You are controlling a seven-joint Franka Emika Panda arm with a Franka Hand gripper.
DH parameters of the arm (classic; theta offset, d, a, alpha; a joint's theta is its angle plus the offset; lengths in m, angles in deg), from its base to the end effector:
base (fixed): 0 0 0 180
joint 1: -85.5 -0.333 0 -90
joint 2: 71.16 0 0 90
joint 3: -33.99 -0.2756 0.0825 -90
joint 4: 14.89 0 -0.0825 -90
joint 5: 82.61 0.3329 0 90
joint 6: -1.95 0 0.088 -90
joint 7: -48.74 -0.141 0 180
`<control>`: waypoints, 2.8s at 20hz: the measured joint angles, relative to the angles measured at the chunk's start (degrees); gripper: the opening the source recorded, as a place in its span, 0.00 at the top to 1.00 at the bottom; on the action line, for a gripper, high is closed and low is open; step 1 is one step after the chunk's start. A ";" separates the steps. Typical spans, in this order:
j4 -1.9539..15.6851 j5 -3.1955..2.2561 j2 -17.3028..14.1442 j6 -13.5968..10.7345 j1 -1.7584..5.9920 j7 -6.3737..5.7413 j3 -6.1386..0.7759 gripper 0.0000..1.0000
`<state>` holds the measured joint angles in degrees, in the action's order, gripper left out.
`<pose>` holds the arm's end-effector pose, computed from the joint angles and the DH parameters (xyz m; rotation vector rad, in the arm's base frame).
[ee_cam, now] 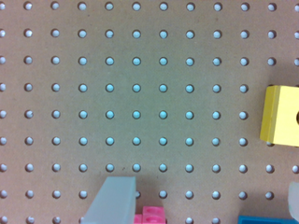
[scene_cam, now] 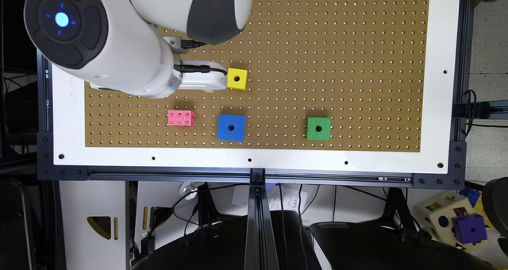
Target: Pick up pink block.
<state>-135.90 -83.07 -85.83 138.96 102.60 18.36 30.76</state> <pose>0.5169 -0.1278 0.2595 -2.9012 1.1731 -0.0347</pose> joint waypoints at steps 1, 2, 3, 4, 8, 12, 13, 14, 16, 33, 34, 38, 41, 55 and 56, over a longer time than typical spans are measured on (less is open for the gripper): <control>-0.01 0.00 0.00 -0.02 0.00 -0.03 0.00 0.00; -0.04 0.00 0.00 -0.02 0.00 -0.06 0.00 0.00; -0.10 0.00 -0.01 -0.02 0.01 -0.11 0.00 0.00; -0.08 0.00 -0.01 -0.02 0.03 -0.12 0.03 0.00; 0.74 0.00 -0.17 -0.01 0.83 0.02 0.14 0.00; 2.08 0.00 -1.05 -0.01 1.43 0.03 0.14 0.00; 2.38 0.00 -1.33 -0.01 1.48 0.03 0.14 0.00; 2.73 0.00 -1.64 -0.01 1.50 0.03 0.14 0.00; 3.59 0.00 -2.27 -0.01 1.59 0.04 0.19 0.00; 8.46 -0.21 -11.66 4.55 2.45 0.21 0.31 0.00; 8.68 -0.22 -11.96 4.66 2.45 0.21 0.31 0.00; 9.00 -0.24 -13.81 5.70 2.45 0.21 0.31 0.00; 9.32 -0.29 -16.04 7.75 2.44 0.21 0.32 0.00; 15.87 -0.59 -23.09 9.64 2.19 0.12 -0.15 0.00; 16.50 -0.63 -23.43 9.35 2.21 0.15 -0.15 1.00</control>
<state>-119.40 -83.70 -109.26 148.30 104.81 18.51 30.61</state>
